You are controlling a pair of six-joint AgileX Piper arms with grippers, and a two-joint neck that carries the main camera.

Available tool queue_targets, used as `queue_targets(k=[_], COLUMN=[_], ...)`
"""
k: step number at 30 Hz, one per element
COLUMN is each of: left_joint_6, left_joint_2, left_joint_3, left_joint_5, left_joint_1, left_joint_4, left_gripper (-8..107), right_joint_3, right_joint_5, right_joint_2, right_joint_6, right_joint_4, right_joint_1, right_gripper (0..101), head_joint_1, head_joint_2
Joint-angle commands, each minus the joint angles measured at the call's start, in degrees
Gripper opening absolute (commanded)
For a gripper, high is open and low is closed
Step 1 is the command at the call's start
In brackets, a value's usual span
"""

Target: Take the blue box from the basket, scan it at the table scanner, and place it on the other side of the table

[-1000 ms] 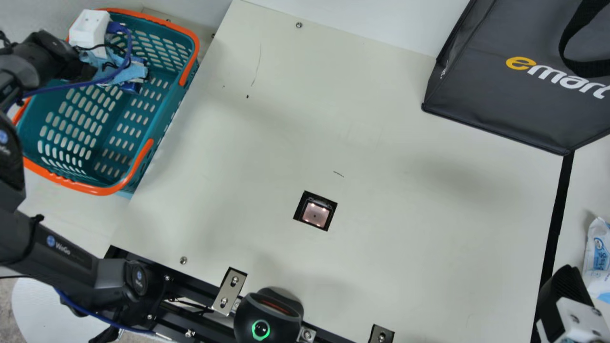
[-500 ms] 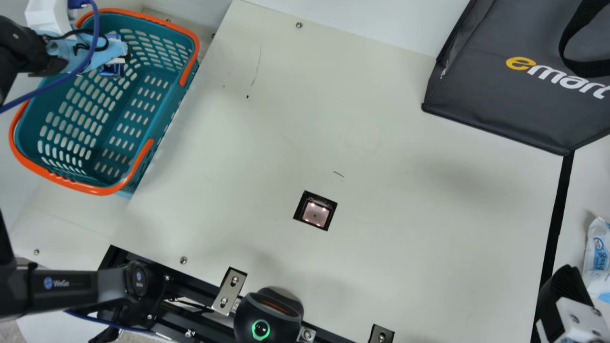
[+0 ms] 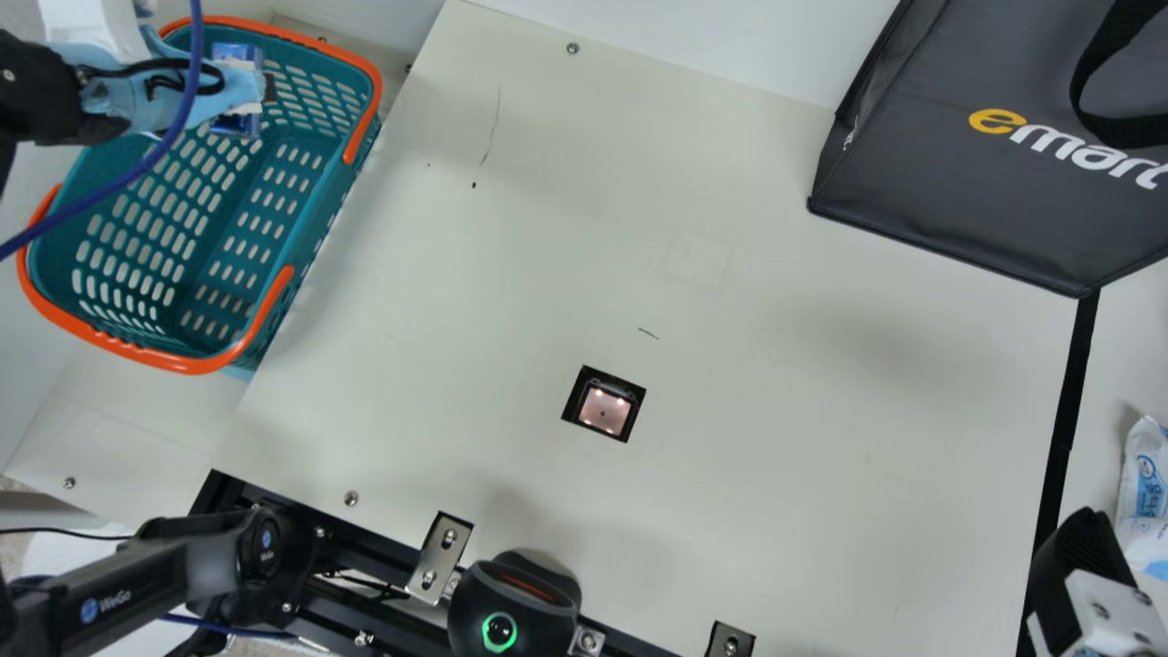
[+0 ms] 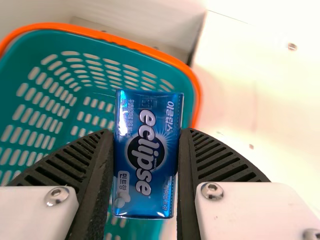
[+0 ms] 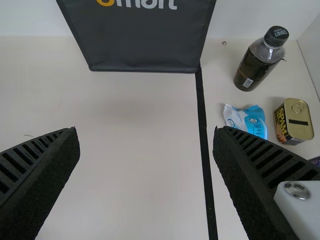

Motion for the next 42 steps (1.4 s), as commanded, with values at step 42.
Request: queue_targets(k=[42], left_joint_6=[-41.9], left_joint_2=[0.6], left_joint_3=[7.3], left_joint_5=[3.2], left_joint_1=[-57.7], left_joint_4=[19.0], left_gripper=[-8], right_joint_3=[0.0], right_joint_5=[0.0], right_joint_2=[0.0], right_joint_6=[0.0], right_joint_4=[0.0], right_joint_1=[0.0], right_gripper=[95], head_joint_1=[-1.5], head_joint_2=[0.2])
